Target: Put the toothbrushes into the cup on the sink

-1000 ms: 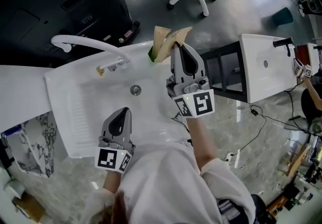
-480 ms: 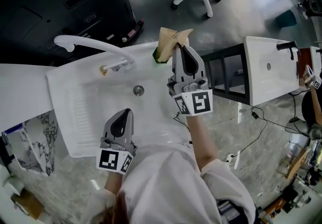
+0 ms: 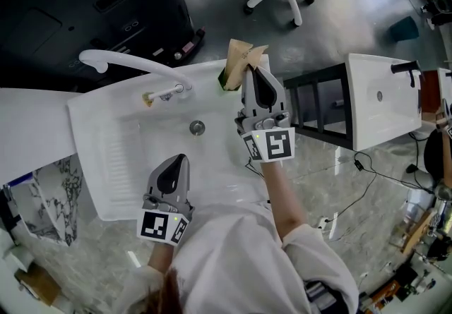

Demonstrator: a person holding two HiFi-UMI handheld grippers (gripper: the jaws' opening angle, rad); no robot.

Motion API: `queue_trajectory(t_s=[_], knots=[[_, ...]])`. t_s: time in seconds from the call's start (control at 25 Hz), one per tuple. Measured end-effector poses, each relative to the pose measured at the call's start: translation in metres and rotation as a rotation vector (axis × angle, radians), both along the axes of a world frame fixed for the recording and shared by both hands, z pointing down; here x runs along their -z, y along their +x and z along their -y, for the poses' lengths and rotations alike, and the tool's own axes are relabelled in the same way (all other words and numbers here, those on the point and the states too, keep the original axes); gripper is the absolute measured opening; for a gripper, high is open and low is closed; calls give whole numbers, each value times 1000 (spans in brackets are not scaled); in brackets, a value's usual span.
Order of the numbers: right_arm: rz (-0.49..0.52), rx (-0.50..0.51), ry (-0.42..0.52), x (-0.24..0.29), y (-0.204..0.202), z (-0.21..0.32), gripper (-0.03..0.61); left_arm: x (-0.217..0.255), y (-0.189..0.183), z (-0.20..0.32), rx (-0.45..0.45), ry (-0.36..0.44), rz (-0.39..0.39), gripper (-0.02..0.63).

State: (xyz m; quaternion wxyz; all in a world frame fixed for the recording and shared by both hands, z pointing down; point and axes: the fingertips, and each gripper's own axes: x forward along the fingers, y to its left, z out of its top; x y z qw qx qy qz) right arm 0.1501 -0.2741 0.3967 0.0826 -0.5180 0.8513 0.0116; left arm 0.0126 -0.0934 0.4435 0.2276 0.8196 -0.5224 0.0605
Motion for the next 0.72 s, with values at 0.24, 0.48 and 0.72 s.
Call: queue_trajectory(t_s=[0.24,0.48,0.72], knots=[[-20,7,-17,-10,-4,1,17,0,-1,1,3,-2,1,13],[-46,7,-43,-25,-6,4,17,0,1,0,3,0,-2,14],[-86,14,-47,-32,-11,3,17,3,1,0,6,4,0,12]])
